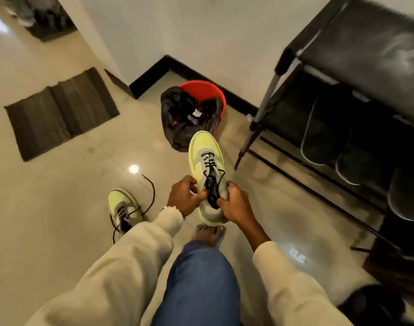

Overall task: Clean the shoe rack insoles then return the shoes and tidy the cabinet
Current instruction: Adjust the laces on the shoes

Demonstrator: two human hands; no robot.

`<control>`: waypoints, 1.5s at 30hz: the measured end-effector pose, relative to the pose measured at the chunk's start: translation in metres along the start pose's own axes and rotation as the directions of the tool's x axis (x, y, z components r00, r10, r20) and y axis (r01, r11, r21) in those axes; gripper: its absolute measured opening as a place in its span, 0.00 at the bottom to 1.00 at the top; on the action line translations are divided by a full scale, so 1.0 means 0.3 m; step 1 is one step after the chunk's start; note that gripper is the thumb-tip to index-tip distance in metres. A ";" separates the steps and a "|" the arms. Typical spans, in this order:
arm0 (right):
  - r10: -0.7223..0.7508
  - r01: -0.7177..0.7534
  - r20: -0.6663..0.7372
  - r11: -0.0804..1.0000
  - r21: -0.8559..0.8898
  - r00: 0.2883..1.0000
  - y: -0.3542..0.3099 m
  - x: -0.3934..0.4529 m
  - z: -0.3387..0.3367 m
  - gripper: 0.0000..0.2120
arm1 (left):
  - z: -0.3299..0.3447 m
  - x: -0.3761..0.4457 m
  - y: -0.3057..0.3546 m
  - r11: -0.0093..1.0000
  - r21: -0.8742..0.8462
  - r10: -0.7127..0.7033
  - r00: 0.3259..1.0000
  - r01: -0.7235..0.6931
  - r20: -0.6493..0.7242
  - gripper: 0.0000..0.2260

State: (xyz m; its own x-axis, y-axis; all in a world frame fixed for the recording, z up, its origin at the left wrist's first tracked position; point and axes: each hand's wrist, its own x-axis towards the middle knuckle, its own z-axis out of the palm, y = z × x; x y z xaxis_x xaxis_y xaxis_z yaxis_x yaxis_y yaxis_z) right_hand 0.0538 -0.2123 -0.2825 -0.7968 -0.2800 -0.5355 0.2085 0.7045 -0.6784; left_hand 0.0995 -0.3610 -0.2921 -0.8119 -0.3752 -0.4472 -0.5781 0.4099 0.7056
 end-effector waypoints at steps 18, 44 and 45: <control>0.227 -0.237 0.132 0.970 0.060 0.965 0.366 0.416 0.482 0.26 | 0.295 0.306 -0.529 0.928 -0.145 -0.312 0.929 0.343 0.198 0.23; 0.040 0.534 0.935 0.812 -0.235 0.351 0.055 0.354 1.001 0.37 | -0.062 0.030 -1.047 0.623 -0.146 -0.781 0.605 0.768 -0.153 0.16; 0.053 0.522 0.939 0.820 -0.236 0.341 0.050 0.352 0.998 0.37 | -0.067 0.031 -1.039 0.620 -0.125 -0.782 0.598 0.774 -0.175 0.15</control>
State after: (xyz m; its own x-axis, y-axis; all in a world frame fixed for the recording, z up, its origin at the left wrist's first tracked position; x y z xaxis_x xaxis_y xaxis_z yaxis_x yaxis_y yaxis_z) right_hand 0.1426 -0.4267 -0.4998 0.2719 -0.6704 -0.6904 -0.3785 0.5851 -0.7172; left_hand 0.2737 -0.5090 -0.5050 -0.0191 -0.6901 -0.7234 -0.9771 -0.1406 0.1600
